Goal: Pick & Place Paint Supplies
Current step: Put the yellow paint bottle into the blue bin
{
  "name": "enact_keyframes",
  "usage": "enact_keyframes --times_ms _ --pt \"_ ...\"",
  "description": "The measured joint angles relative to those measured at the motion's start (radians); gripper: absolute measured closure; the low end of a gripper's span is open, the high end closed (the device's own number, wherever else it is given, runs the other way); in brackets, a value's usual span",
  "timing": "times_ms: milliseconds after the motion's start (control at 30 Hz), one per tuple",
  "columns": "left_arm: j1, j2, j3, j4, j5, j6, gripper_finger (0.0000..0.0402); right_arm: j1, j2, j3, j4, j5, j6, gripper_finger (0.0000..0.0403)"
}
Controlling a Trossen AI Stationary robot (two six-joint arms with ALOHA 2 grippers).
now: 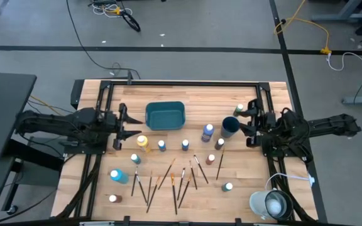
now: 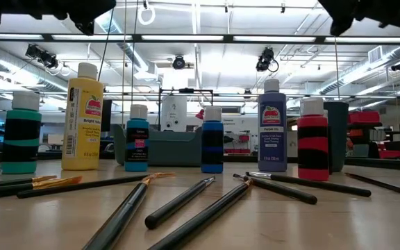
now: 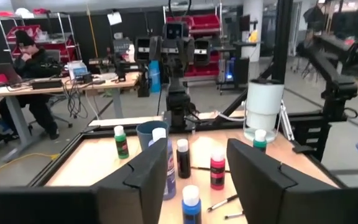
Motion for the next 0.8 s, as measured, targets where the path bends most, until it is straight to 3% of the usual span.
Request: enact_keyframes --times_ms 300,567,800 --pt "0.0 0.022 0.016 -0.12 -0.007 -0.007 0.0168 0.0 0.17 0.132 -0.052 0.0 0.031 0.0211" --pt "0.0 0.103 0.016 -0.207 0.007 -0.101 0.0167 0.0 0.277 0.17 -0.048 0.002 0.022 0.0211" --pt "0.0 0.216 0.016 -0.225 0.046 -0.117 0.0168 0.0 0.295 0.171 -0.045 0.049 0.022 0.0211"
